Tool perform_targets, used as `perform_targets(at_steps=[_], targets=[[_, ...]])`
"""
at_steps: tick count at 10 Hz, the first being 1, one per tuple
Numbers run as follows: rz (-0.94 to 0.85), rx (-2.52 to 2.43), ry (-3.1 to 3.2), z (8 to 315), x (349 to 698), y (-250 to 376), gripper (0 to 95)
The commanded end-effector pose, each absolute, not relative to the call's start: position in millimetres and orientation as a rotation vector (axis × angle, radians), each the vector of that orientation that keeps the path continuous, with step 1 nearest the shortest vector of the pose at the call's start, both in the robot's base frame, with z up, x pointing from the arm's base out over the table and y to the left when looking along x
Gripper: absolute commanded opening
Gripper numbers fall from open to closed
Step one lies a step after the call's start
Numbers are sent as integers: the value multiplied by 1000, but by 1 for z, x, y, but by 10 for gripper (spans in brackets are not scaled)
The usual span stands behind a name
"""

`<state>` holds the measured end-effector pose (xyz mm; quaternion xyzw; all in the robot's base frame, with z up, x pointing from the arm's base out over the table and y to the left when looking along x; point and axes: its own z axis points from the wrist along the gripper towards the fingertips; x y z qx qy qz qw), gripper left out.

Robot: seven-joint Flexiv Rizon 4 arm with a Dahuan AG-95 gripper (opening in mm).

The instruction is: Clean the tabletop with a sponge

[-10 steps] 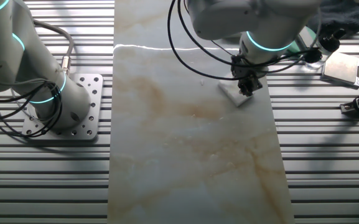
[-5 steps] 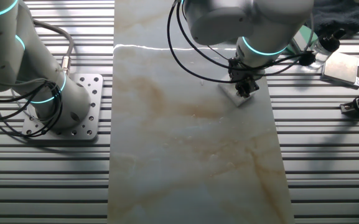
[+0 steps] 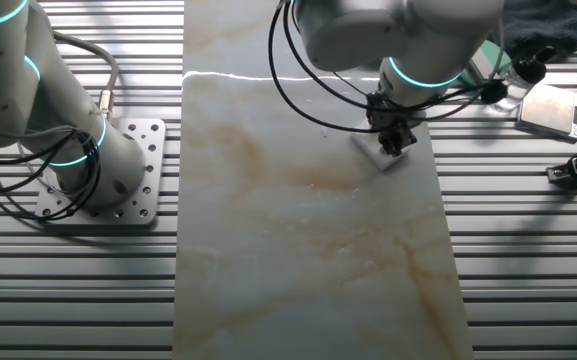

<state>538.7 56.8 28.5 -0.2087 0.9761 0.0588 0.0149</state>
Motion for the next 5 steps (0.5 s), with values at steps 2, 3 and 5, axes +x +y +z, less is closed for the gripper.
perform_targets(at_steps=[2,3,5], targets=[[184,-662,3030,28,539,57,380],[182,-655,3034,28,538,56,380],[177,-645,3036,28,538,56,190]])
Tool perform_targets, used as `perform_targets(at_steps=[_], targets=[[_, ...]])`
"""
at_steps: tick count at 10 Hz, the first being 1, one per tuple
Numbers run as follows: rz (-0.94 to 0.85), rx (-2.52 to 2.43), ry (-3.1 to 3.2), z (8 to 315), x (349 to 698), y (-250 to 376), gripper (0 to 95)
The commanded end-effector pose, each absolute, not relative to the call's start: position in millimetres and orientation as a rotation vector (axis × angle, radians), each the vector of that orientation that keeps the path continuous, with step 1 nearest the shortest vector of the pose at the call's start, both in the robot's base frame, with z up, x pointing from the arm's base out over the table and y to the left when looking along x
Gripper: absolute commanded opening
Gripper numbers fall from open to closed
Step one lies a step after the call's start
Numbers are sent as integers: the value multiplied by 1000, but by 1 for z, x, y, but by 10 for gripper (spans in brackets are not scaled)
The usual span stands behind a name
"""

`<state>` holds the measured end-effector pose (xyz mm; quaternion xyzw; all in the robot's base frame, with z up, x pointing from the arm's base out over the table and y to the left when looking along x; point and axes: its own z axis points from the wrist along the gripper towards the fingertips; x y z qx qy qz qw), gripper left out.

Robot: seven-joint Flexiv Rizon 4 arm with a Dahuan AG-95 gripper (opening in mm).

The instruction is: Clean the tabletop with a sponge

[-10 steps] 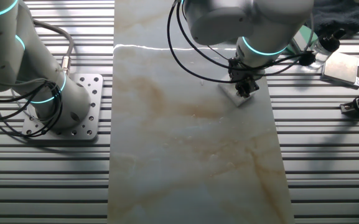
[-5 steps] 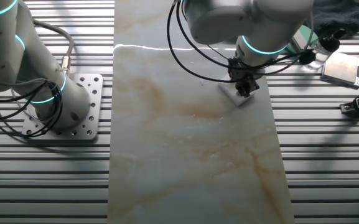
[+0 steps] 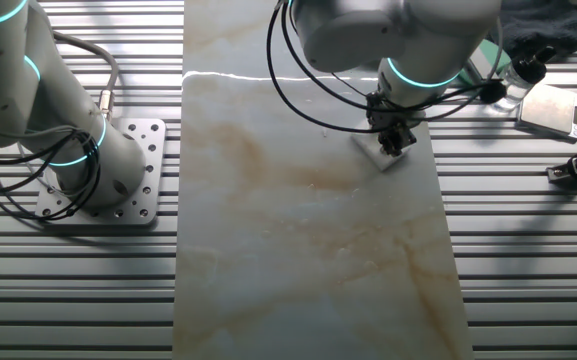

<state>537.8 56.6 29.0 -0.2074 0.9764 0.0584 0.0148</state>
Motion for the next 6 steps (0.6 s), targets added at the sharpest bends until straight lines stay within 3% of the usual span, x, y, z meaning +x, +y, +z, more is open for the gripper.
perform_targets(at_steps=[1,2,6], targets=[[171,-643,3037,28,538,56,190],[164,-644,3039,28,538,56,0],[140,-637,3043,28,538,56,0]])
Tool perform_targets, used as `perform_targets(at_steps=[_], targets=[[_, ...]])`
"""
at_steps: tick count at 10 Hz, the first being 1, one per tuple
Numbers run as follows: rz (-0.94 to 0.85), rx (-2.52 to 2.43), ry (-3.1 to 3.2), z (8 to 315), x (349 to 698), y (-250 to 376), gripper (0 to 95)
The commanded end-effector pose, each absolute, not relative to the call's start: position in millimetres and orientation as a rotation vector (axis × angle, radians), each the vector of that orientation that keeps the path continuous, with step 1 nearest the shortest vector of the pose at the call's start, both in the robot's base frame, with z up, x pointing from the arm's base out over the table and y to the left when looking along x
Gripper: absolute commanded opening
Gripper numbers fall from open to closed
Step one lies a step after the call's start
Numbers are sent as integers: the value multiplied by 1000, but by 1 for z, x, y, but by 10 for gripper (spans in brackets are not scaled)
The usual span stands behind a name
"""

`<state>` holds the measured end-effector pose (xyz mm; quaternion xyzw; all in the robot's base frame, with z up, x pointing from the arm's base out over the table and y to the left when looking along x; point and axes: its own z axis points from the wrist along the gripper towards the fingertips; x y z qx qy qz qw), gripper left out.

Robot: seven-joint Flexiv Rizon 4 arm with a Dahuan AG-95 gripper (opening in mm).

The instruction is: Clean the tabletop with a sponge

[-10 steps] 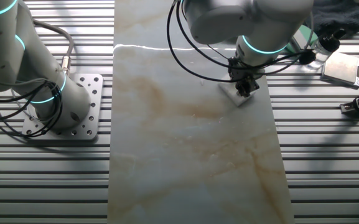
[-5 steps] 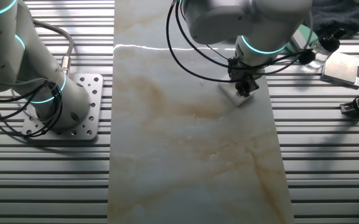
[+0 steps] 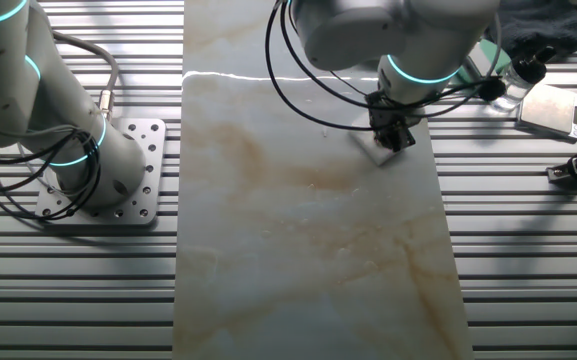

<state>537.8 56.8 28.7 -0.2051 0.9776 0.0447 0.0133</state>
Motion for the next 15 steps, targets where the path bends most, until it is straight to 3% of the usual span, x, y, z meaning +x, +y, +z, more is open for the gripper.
perform_targets(at_steps=[1,5,7,15], targets=[[141,-632,3044,28,538,56,0],[148,-626,3039,28,538,56,0],[158,-653,3031,29,538,56,380],[149,-713,3013,39,542,53,380]])
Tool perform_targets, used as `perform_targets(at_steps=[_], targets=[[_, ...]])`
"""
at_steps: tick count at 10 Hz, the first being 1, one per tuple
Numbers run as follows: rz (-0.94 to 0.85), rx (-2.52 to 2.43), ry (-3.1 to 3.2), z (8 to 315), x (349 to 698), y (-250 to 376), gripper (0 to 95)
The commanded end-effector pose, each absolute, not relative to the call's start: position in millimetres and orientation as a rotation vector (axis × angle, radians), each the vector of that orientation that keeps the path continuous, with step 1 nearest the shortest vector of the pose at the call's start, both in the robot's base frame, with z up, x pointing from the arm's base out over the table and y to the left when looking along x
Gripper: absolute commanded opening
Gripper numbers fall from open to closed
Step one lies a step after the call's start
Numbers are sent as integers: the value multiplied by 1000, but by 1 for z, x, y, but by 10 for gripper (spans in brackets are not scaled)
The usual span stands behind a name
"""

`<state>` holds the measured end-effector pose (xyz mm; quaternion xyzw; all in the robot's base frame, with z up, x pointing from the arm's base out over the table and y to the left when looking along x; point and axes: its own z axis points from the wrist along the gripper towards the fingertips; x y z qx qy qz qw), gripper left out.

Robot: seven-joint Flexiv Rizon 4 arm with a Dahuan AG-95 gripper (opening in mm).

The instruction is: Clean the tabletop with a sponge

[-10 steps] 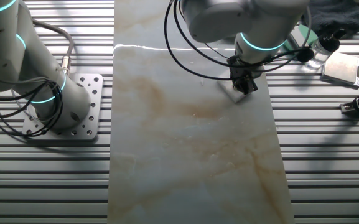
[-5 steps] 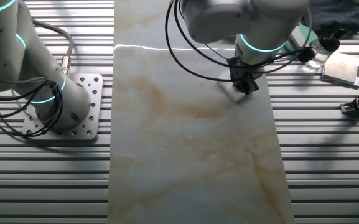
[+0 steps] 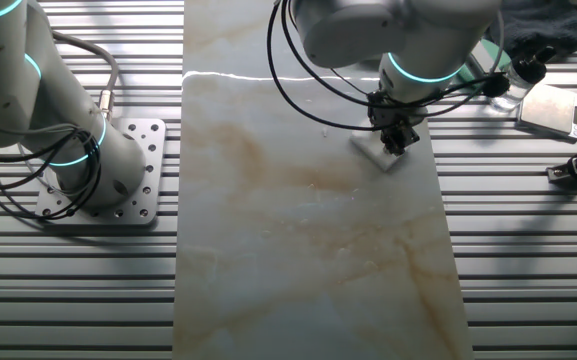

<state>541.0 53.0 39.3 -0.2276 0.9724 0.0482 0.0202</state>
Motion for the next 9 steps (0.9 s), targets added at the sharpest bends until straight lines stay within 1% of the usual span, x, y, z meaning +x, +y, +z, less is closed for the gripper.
perform_targets(at_steps=[1,9], targets=[[148,-717,3012,40,542,53,380],[131,-763,2986,40,543,53,380]])
